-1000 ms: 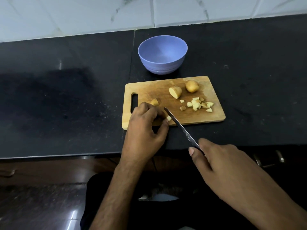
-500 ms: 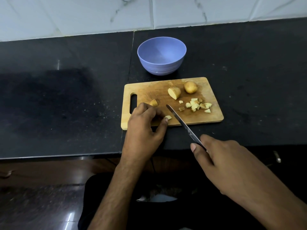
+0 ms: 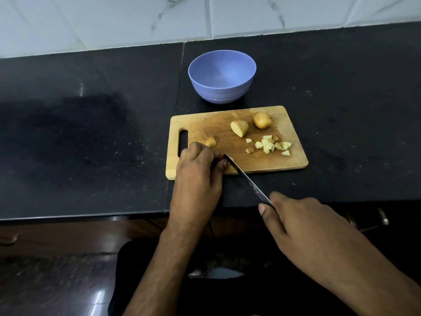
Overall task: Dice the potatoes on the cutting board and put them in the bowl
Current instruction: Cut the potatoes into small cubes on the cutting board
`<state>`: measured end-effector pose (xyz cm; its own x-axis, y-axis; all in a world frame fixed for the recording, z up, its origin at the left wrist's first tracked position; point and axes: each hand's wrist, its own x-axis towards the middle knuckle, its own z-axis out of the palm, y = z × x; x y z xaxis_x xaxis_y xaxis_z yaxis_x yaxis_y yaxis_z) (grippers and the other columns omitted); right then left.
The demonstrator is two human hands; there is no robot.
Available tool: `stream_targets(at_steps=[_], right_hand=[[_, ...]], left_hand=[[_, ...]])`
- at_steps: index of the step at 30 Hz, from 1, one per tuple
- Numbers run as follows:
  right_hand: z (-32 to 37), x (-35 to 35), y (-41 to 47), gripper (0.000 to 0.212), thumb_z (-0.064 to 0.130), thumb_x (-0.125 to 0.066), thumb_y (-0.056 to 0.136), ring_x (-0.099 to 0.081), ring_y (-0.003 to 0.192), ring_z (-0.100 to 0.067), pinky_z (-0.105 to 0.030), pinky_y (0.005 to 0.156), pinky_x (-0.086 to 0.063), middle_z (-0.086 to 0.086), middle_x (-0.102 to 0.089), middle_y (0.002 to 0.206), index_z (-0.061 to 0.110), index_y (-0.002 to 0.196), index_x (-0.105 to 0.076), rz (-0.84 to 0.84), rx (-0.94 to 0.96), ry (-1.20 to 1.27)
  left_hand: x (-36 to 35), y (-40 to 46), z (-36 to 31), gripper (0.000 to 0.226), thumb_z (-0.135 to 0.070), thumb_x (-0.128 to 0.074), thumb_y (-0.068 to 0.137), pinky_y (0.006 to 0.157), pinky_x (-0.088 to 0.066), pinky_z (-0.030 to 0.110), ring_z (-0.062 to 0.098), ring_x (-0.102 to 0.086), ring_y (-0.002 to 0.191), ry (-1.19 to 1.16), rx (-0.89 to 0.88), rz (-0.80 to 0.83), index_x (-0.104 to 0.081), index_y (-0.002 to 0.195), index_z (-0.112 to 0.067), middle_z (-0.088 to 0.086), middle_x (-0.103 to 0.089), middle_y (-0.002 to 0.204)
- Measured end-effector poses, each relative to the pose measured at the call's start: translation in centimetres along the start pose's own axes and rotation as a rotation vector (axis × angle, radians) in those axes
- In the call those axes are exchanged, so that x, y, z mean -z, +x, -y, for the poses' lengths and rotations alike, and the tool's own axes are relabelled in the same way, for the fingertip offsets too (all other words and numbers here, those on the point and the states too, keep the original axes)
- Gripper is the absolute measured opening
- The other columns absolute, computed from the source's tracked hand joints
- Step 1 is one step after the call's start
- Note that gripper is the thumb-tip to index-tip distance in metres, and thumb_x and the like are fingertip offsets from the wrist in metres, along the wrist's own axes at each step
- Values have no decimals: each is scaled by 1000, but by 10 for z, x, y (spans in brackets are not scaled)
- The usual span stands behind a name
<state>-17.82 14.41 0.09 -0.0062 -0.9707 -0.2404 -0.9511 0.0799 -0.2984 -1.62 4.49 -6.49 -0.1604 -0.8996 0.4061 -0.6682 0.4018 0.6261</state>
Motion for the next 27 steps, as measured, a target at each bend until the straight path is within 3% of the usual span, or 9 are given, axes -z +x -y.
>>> stream_targets(at_steps=[5,9,15,18,21,22,27], right_hand=[[1,-4,6,21,40,-21,106,-52,61,-6,-23,51,-37,6,-54,74,29,95,-35,27,26,-69],[0,-1,11,11,25,-34,105,-54,65,-9,-24,49,-35,6,-54,76,26,95,-35,72,57,-134],[-8,23,0,24,44,-25,105,-55,68,-7,-29,65,-50,6,-55,79,29,92,-39,231,27,-168],[-15,28,-4,30,47,-24,104,-55,48,-5,-20,52,-40,2,-56,74,29,85,-40,240,1,-158],[-23,23,-7,35,51,-25,102,-45,48,26,-17,46,-33,2,-56,67,28,83,-42,190,-20,-92],[-25,21,-8,35,52,-25,101,-44,49,27,-17,47,-34,2,-57,66,28,82,-43,174,-28,-61],[-23,22,-7,33,51,-28,101,-55,44,-4,-19,48,-41,4,-56,62,29,82,-46,77,-71,51]], left_hand=[[1,2,2,9,-20,-73,92,81,-52,35,16,-58,95,-10,9,10,-70,98,-15,-7,-57,99],[3,2,1,8,-18,-73,91,80,-52,33,15,-58,94,-14,18,15,-69,96,-16,-7,-57,99],[5,1,-3,10,-25,-73,89,79,-52,29,13,-57,95,-22,52,41,-68,93,-18,-7,-56,99],[8,0,-4,11,-24,-74,86,75,-50,25,13,-58,93,-57,73,30,-64,88,-20,-8,-57,96],[8,0,-4,12,-21,-73,86,77,-52,32,12,-58,91,-67,28,20,-63,92,-20,-9,-58,94],[7,0,-3,14,-22,-73,86,78,-52,33,11,-58,91,-60,10,23,-63,97,-19,-9,-58,95],[4,3,-4,33,-30,-71,93,83,-55,43,14,-60,98,-19,-28,101,-70,123,-17,-7,-57,103]])
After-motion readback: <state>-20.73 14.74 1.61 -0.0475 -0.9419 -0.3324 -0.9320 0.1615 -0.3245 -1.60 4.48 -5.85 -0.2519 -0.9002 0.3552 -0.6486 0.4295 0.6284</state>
